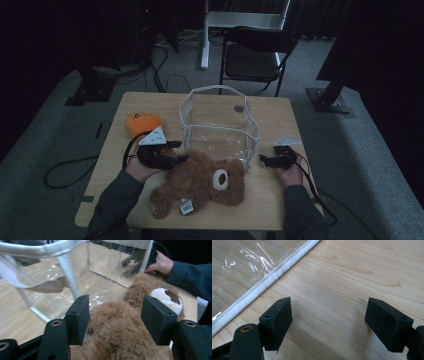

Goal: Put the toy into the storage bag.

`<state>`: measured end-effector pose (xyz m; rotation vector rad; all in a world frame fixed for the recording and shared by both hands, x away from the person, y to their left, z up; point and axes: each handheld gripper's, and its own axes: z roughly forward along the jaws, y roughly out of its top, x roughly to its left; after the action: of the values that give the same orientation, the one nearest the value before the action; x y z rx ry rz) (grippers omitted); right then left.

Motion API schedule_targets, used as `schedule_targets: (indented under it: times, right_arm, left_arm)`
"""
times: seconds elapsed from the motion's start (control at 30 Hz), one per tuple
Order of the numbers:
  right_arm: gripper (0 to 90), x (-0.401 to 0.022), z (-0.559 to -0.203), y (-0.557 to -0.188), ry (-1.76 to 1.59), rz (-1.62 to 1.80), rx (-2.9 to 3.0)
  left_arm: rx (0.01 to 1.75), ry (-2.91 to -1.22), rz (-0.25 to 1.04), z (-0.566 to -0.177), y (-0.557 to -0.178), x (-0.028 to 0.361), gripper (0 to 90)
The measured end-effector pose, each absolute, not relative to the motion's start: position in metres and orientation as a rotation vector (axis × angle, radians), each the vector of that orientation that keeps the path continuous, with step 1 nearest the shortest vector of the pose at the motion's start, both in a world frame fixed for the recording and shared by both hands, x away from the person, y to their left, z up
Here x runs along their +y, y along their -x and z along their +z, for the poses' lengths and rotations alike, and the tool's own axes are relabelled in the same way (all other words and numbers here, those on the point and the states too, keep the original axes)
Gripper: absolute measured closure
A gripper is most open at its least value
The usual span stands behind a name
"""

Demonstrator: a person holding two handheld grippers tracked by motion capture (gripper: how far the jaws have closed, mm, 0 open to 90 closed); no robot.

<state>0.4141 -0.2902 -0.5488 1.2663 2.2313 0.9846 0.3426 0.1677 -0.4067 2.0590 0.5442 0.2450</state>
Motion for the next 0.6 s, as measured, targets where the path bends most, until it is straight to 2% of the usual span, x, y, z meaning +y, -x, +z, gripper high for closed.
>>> schedule_targets:
  times: [0.6]
  right_arm:
    - [20.7,-0.29,-0.549,-0.413,-1.274,0.982,2.226]
  left_arm:
    - [0.462,-2.126,0.188,-0.419,-0.338,0.133,29.5]
